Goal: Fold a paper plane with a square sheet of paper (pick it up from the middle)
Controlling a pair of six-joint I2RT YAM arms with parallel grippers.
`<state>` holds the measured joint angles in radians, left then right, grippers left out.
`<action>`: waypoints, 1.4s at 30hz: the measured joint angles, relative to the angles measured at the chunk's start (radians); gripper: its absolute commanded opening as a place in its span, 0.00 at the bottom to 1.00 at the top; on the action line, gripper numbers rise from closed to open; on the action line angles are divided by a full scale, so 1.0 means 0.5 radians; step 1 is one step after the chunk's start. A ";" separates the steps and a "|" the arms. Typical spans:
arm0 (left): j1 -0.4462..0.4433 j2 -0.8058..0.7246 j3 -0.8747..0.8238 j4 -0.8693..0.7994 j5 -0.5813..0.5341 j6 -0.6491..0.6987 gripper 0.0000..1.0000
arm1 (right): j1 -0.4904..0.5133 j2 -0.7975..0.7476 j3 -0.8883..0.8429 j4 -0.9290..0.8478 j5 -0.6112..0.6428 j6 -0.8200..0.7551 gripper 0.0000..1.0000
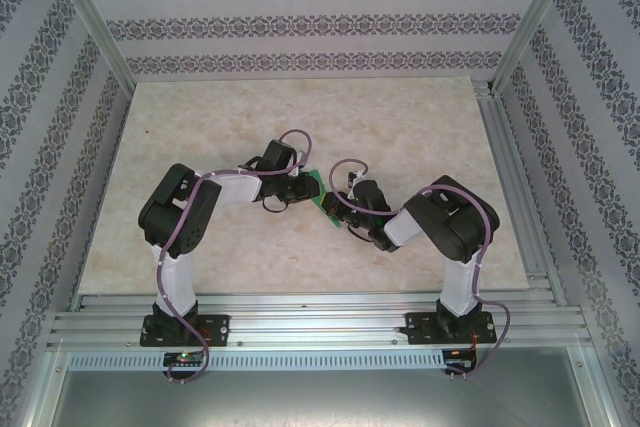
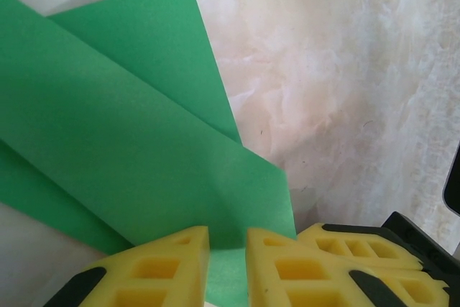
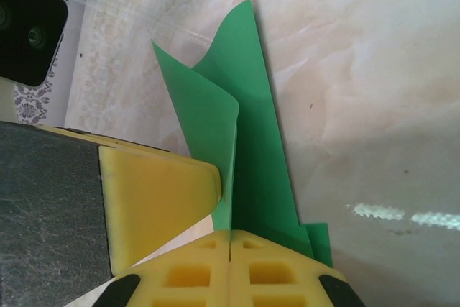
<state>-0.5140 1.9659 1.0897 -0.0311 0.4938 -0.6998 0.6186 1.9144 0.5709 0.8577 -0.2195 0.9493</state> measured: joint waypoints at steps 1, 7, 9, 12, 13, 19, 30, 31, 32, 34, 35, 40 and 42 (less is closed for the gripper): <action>0.000 0.005 0.006 -0.004 -0.005 0.000 0.22 | -0.001 -0.009 0.003 -0.014 -0.007 -0.001 0.13; 0.000 0.025 0.023 -0.027 -0.021 -0.004 0.21 | -0.041 -0.167 0.006 -0.271 -0.067 -0.072 0.28; 0.000 0.026 0.026 -0.031 -0.026 -0.009 0.21 | -0.052 -0.235 0.005 -0.370 -0.085 -0.123 0.30; 0.000 0.026 0.026 -0.030 -0.027 -0.017 0.21 | -0.052 -0.352 0.005 -0.518 -0.104 -0.222 0.31; 0.000 0.026 0.026 -0.030 -0.027 -0.017 0.21 | -0.051 -0.388 0.005 -0.563 -0.112 -0.258 0.32; 0.000 0.026 0.027 -0.030 -0.028 -0.024 0.21 | -0.051 -0.499 0.021 -0.840 -0.137 -0.477 0.31; -0.004 0.027 0.031 -0.037 -0.040 -0.031 0.21 | -0.047 -0.442 0.178 -1.121 -0.185 -0.696 0.30; -0.005 0.027 0.032 -0.037 -0.042 -0.031 0.21 | -0.047 -0.426 0.190 -1.130 -0.188 -0.704 0.29; -0.007 0.028 0.034 -0.042 -0.045 -0.031 0.21 | -0.046 -0.412 0.202 -1.143 -0.188 -0.716 0.28; -0.008 0.028 0.038 -0.049 -0.049 -0.031 0.21 | -0.047 -0.385 0.219 -1.157 -0.188 -0.739 0.26; -0.008 0.030 0.042 -0.054 -0.049 -0.031 0.21 | -0.047 -0.374 0.221 -1.157 -0.188 -0.748 0.25; -0.008 0.035 0.057 -0.076 -0.057 -0.031 0.21 | -0.052 -0.345 0.208 -1.115 -0.219 -0.745 0.15; -0.009 0.037 0.060 -0.078 -0.058 -0.031 0.21 | -0.066 -0.336 0.182 -1.058 -0.253 -0.728 0.11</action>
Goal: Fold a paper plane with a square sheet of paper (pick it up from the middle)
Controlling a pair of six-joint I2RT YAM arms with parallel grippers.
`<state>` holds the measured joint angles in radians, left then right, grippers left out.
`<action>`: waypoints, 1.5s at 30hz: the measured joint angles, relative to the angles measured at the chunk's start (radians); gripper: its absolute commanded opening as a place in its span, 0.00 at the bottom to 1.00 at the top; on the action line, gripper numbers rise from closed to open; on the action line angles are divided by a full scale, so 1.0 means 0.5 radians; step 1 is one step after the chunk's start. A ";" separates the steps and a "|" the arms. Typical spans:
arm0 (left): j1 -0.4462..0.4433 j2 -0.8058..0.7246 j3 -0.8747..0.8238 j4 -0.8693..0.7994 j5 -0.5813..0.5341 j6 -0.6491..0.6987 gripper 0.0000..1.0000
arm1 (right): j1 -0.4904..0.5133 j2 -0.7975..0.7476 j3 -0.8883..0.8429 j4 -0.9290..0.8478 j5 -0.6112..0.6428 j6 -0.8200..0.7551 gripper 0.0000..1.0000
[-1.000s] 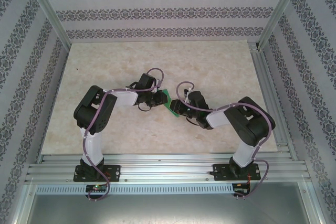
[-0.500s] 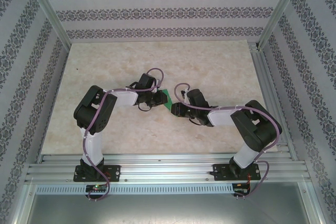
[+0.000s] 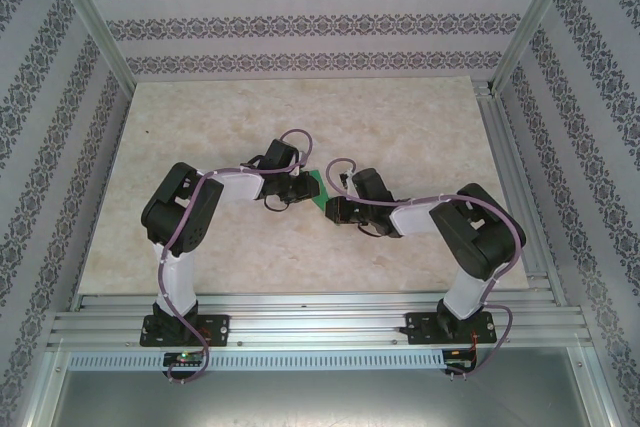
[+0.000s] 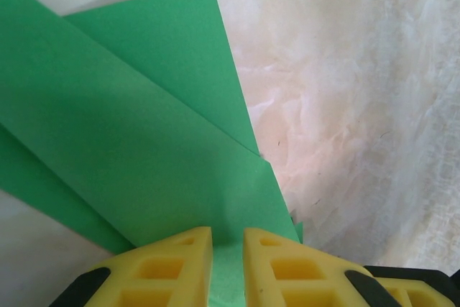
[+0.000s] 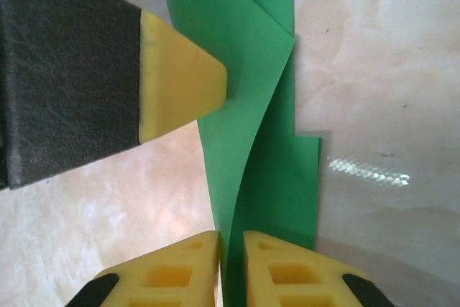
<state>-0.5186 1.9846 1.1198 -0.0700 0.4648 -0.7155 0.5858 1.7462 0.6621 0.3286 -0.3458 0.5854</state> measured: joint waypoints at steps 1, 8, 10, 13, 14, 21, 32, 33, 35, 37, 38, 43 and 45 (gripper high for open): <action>0.000 0.000 0.001 -0.003 -0.001 0.000 0.21 | -0.012 0.005 -0.014 0.028 -0.018 0.013 0.10; 0.000 0.002 0.011 -0.015 -0.006 0.001 0.22 | -0.066 0.064 -0.060 0.168 -0.135 0.116 0.04; 0.000 0.006 0.018 -0.023 -0.006 0.000 0.22 | -0.080 0.069 -0.060 0.172 -0.156 0.143 0.04; 0.000 0.011 0.028 -0.034 -0.006 0.001 0.22 | -0.098 0.080 -0.060 0.189 -0.203 0.185 0.10; 0.000 0.012 0.032 -0.037 -0.006 0.001 0.21 | -0.105 0.082 -0.065 0.204 -0.222 0.202 0.13; 0.000 0.014 0.037 -0.046 -0.006 0.001 0.22 | -0.140 0.040 -0.128 0.253 -0.333 0.293 0.16; 0.000 0.014 0.037 -0.046 -0.006 0.001 0.22 | -0.138 -0.037 -0.130 0.008 -0.333 0.234 0.06; 0.000 0.014 0.037 -0.047 -0.005 0.001 0.22 | -0.138 -0.037 -0.128 -0.002 -0.327 0.230 0.05; 0.000 0.014 0.037 -0.047 -0.006 0.001 0.22 | -0.138 -0.037 -0.120 -0.024 -0.319 0.218 0.06; 0.000 0.014 0.037 -0.047 -0.006 0.001 0.22 | -0.137 -0.037 -0.108 -0.053 -0.314 0.198 0.09; 0.000 0.014 0.037 -0.047 -0.006 0.001 0.22 | -0.137 -0.042 -0.100 -0.073 -0.313 0.188 0.11; 0.000 0.014 0.037 -0.048 -0.005 0.001 0.22 | -0.137 -0.105 -0.091 -0.220 -0.290 0.130 0.12; 0.000 0.014 0.037 -0.048 -0.006 0.001 0.21 | -0.137 -0.114 -0.082 -0.269 -0.283 0.101 0.09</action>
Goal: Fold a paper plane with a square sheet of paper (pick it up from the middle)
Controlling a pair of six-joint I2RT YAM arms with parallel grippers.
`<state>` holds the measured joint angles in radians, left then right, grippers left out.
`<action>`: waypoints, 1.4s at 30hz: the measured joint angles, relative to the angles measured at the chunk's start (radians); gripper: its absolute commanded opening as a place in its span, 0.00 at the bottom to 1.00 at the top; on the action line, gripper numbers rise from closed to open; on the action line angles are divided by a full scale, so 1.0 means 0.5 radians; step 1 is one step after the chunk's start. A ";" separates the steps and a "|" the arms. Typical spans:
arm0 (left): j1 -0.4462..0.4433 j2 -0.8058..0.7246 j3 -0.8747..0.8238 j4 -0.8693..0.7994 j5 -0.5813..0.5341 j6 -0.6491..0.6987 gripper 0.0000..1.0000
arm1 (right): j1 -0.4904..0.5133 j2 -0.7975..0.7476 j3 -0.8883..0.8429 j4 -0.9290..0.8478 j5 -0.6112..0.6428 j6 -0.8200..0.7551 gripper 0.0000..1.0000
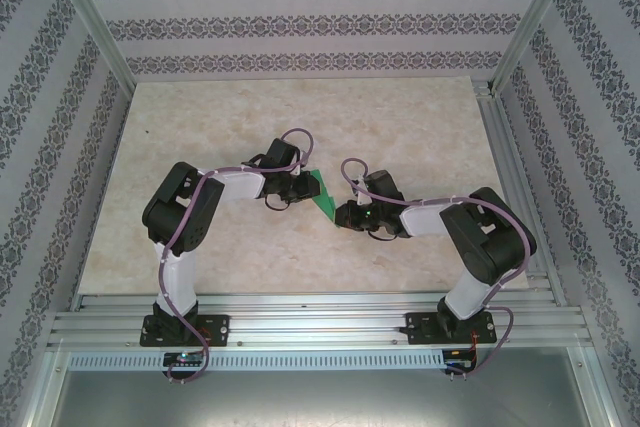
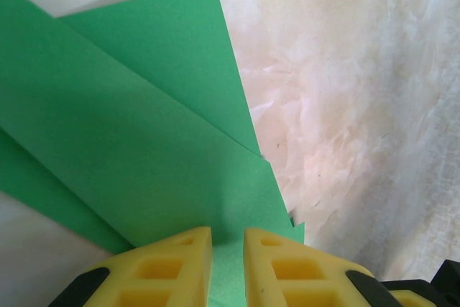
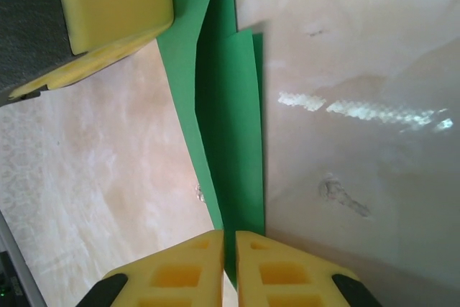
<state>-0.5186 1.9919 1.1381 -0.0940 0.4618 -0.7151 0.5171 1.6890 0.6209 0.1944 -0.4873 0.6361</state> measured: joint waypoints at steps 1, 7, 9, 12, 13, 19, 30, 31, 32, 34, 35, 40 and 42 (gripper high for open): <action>0.000 0.000 0.000 0.000 0.000 0.000 0.22 | 0.000 -0.002 0.002 -0.017 0.002 -0.009 0.08; -0.002 0.000 0.000 -0.001 0.001 0.000 0.22 | 0.000 -0.003 0.002 -0.038 0.008 -0.021 0.01; -0.002 0.000 0.000 -0.001 0.001 0.000 0.22 | 0.000 -0.003 0.002 -0.039 0.009 -0.021 0.01; -0.002 0.000 0.001 -0.002 0.002 0.000 0.22 | 0.000 -0.010 0.002 -0.047 0.016 -0.019 0.10; -0.002 0.000 0.001 -0.002 0.002 0.000 0.21 | 0.000 -0.021 0.002 -0.056 0.023 -0.017 0.12; -0.002 0.008 0.019 -0.019 -0.001 0.000 0.21 | 0.063 -0.224 0.060 -0.335 0.137 -0.021 0.17; -0.002 0.024 0.048 -0.052 -0.008 0.000 0.21 | 0.232 -0.078 0.489 -0.536 0.349 -0.060 0.14; -0.002 0.024 0.051 -0.056 -0.008 0.000 0.21 | 0.233 -0.031 0.510 -0.537 0.352 -0.059 0.13; -0.002 0.024 0.052 -0.057 -0.008 0.000 0.21 | 0.233 0.005 0.524 -0.541 0.352 -0.059 0.13; -0.002 0.024 0.053 -0.060 -0.008 0.000 0.20 | 0.233 0.082 0.548 -0.546 0.352 -0.058 0.12; -0.002 0.025 0.053 -0.061 -0.008 0.000 0.20 | 0.233 0.110 0.556 -0.552 0.352 -0.058 0.11; -0.002 0.025 0.053 -0.062 -0.008 0.000 0.20 | 0.232 0.175 0.567 -0.583 0.352 -0.058 0.11; -0.002 0.025 0.053 -0.062 -0.009 0.000 0.20 | 0.230 0.176 0.567 -0.591 0.352 -0.057 0.11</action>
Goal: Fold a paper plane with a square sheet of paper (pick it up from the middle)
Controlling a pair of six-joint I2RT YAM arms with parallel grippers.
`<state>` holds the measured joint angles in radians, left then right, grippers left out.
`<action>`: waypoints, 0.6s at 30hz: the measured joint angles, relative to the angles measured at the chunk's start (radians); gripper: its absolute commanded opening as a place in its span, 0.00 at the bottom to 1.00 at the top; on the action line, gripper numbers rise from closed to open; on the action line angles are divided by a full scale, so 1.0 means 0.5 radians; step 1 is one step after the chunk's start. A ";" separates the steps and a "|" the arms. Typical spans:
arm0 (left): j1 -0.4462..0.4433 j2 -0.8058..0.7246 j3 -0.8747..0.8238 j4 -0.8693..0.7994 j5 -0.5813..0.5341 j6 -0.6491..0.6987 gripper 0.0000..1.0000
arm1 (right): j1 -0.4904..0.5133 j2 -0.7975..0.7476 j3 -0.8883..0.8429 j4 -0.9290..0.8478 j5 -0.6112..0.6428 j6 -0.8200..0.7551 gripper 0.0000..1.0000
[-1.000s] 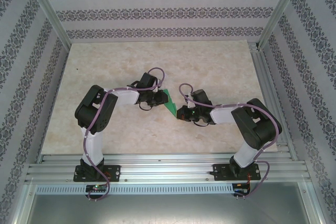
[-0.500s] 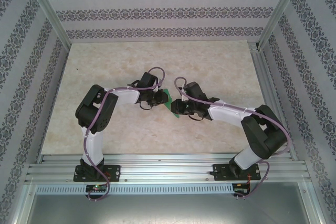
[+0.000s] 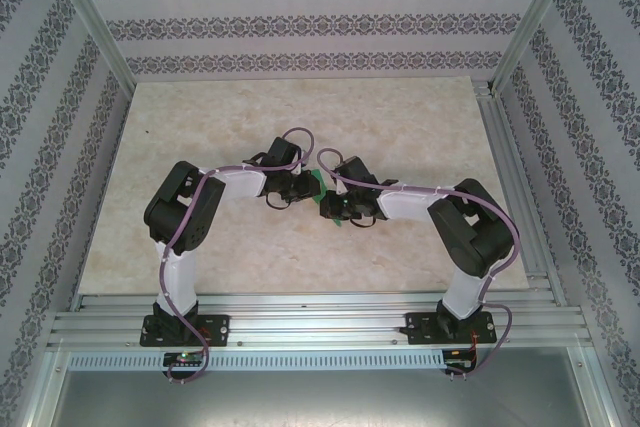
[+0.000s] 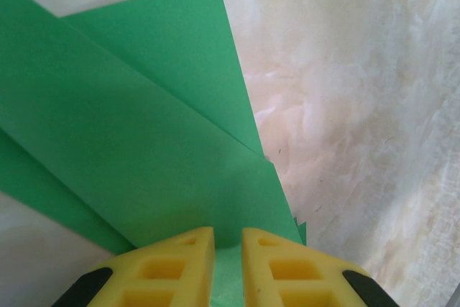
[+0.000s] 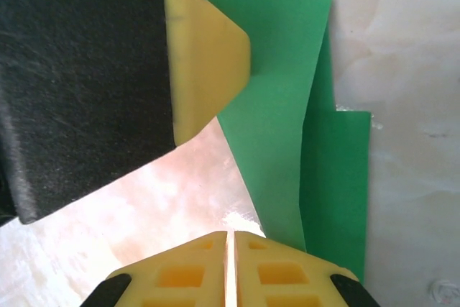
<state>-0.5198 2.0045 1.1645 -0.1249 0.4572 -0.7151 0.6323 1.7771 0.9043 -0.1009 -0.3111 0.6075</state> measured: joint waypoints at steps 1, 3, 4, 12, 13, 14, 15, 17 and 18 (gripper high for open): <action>0.000 0.000 0.000 0.000 -0.001 0.000 0.20 | -0.004 0.000 -0.001 -0.001 0.000 -0.001 0.11; 0.000 0.000 0.001 -0.001 -0.004 0.000 0.20 | -0.015 0.000 -0.008 0.000 0.001 0.000 0.11; 0.000 0.000 0.004 -0.004 -0.005 0.000 0.20 | -0.026 0.000 -0.017 -0.001 0.000 0.000 0.11; 0.000 0.005 0.017 -0.018 -0.005 0.000 0.20 | -0.071 -0.011 -0.101 0.072 -0.012 0.001 0.11; 0.000 0.007 0.018 -0.020 -0.005 0.000 0.20 | -0.076 -0.015 -0.112 0.085 -0.017 0.001 0.11; 0.000 0.007 0.021 -0.024 -0.005 0.000 0.20 | -0.079 -0.021 -0.123 0.098 -0.024 0.002 0.11; 0.000 0.008 0.024 -0.027 -0.005 0.000 0.20 | -0.080 -0.026 -0.134 0.107 -0.026 0.002 0.11; 0.000 0.009 0.027 -0.032 -0.005 0.000 0.20 | -0.090 -0.038 -0.163 0.134 -0.040 0.006 0.12; 0.000 0.009 0.027 -0.032 -0.005 0.000 0.20 | -0.098 -0.045 -0.177 0.146 -0.050 0.007 0.12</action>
<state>-0.5198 2.0090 1.1778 -0.1410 0.4545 -0.7151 0.5835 1.7546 0.8158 -0.0280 -0.3359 0.6109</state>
